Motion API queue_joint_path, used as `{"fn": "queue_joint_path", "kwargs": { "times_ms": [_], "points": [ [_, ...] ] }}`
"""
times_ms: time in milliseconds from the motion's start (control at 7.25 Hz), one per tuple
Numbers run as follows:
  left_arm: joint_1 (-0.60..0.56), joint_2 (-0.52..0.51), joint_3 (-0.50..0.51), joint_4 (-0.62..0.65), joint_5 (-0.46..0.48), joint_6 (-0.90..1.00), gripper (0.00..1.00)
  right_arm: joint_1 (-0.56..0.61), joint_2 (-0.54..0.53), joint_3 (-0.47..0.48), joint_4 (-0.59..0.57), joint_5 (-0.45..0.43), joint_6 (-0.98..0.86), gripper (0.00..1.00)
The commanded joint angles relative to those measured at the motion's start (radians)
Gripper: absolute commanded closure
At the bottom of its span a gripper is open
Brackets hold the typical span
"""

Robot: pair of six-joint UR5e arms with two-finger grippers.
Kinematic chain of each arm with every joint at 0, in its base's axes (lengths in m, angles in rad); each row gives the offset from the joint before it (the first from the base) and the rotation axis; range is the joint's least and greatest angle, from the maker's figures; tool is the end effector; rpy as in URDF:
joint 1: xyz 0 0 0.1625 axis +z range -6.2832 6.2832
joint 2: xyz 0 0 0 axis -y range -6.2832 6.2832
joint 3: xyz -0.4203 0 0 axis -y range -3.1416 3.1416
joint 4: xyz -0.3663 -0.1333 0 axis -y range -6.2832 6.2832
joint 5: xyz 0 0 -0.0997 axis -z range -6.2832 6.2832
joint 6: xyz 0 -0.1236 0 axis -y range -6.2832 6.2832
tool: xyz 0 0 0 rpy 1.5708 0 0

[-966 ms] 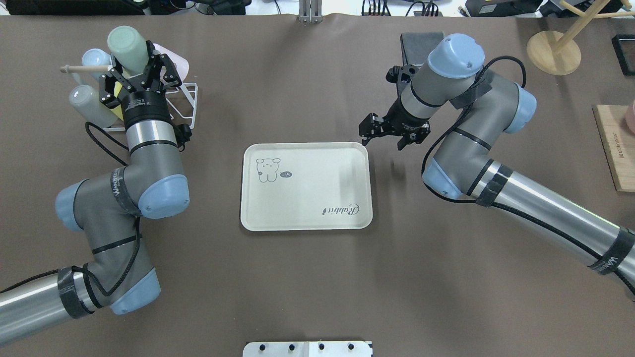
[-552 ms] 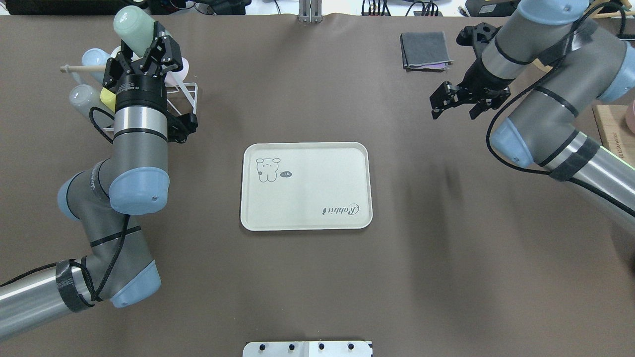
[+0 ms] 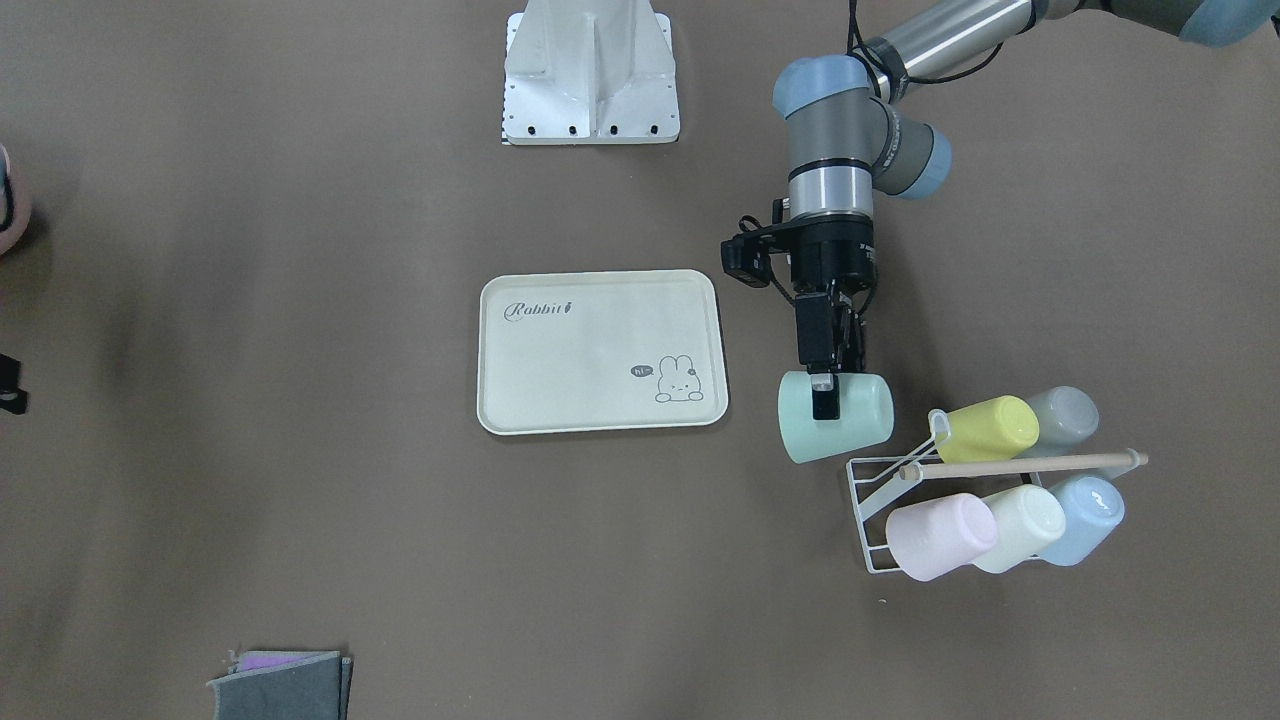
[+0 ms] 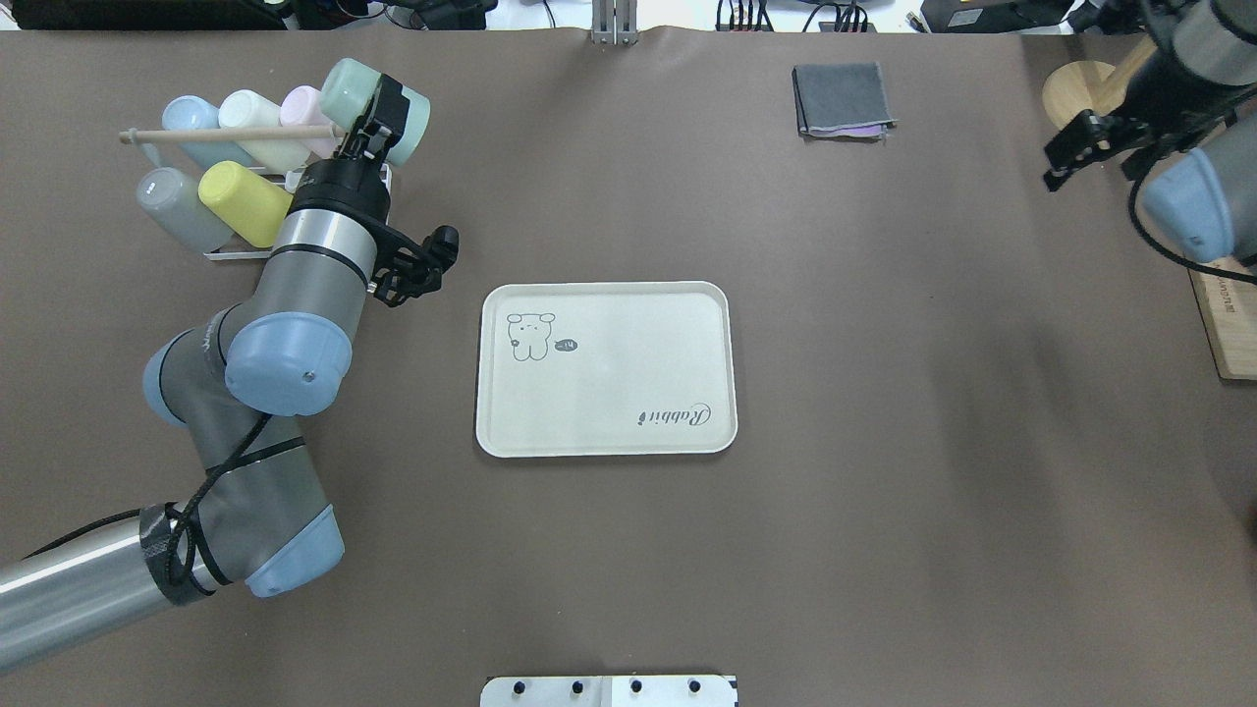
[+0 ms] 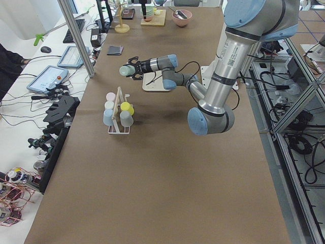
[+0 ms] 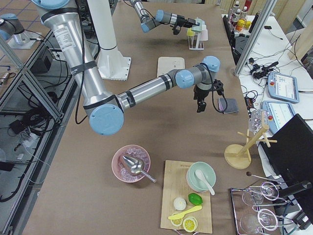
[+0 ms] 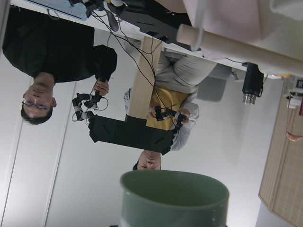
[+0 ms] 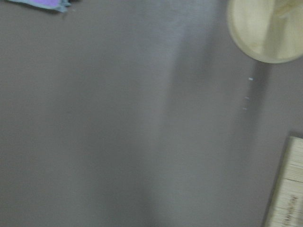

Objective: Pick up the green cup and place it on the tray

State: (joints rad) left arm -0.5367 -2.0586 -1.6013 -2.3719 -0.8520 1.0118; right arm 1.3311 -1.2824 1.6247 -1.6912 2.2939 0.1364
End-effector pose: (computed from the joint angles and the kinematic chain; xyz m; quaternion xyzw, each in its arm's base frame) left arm 0.4317 -0.5067 0.2789 0.5768 -0.2715 0.5192 0.5693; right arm -0.0882 -0.5778 0.5109 0.0360 -0.3647 -0.0871 0.9263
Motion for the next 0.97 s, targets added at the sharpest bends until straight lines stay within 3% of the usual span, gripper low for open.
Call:
{"fn": "queue_joint_path", "kwargs": {
  "times_ms": [0,276,552,828],
  "points": [
    [-0.002,-0.085,0.078,-0.029,-0.201,-0.401,0.74,0.179,-0.112,0.003,-0.048,0.001,-0.1,0.0],
    [0.001,-0.187,0.264,-0.209,-0.368,-0.751,0.77,0.27,-0.177,0.029,-0.116,-0.007,-0.103,0.0],
    [0.015,-0.202,0.32,-0.346,-0.48,-0.885,0.77,0.27,-0.344,0.127,-0.102,-0.025,-0.103,0.0],
    [0.032,-0.207,0.323,-0.452,-0.574,-1.024,0.81,0.27,-0.399,0.171,-0.102,-0.034,-0.101,0.0]
  ]
}}
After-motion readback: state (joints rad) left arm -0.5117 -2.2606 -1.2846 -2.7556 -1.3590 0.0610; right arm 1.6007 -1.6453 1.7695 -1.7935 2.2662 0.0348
